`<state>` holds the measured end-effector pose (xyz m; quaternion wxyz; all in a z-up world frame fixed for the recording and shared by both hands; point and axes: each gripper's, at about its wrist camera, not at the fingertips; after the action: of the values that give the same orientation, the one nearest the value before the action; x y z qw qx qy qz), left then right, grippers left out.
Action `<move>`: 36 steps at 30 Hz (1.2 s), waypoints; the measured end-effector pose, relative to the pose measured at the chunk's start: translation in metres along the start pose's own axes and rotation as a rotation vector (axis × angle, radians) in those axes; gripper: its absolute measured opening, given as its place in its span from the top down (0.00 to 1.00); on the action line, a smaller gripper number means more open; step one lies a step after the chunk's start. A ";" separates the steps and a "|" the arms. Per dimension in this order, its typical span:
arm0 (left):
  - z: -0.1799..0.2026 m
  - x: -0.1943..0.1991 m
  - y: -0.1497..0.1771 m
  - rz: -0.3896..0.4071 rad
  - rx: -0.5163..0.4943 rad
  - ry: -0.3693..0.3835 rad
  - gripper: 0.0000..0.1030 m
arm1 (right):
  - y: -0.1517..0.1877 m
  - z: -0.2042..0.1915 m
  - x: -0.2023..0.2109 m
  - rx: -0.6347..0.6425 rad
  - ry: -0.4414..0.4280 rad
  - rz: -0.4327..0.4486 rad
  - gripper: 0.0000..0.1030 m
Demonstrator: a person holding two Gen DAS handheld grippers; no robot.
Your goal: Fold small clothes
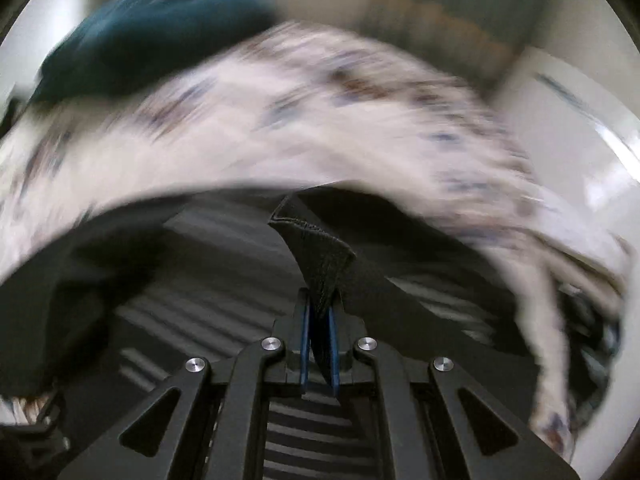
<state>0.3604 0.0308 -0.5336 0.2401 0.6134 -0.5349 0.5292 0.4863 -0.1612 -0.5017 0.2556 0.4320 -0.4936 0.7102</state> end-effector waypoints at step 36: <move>0.099 -0.034 -0.108 0.047 -0.318 0.248 0.94 | 0.227 0.255 -0.032 -1.040 -0.204 -0.325 0.43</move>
<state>0.5020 -0.0068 -0.5672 0.3854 0.4852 -0.5922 0.5152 0.4152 -0.4807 -0.6024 0.4922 0.3861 -0.7286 0.2789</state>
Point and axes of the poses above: each gripper's, at about its wrist camera, not at the fingertips, and x roughly against the way its jaws point, z to its right, y to its underside, and after that the axes turned 3 degrees about -y, right-handed
